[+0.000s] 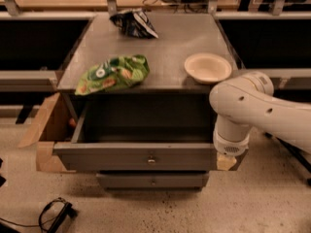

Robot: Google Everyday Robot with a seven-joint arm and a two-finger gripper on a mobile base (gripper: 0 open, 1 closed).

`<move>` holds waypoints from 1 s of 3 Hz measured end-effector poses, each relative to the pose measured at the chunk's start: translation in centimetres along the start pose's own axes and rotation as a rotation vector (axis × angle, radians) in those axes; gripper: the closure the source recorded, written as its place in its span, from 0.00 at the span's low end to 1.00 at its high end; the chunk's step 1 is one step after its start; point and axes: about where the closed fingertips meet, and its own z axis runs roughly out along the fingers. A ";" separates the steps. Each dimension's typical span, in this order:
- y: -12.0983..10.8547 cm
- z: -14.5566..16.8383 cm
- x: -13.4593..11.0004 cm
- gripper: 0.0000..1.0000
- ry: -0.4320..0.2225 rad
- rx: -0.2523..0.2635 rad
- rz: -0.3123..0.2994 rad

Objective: Open top drawer

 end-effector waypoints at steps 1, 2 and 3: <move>-0.1 -0.4 0.0 0.88 0.000 0.000 0.000; 1.8 -0.9 0.1 1.00 0.021 -0.015 0.011; 1.8 -0.9 0.1 1.00 0.021 -0.015 0.011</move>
Offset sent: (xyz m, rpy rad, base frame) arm -0.2066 0.0411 0.0823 -0.1985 0.1992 -0.1322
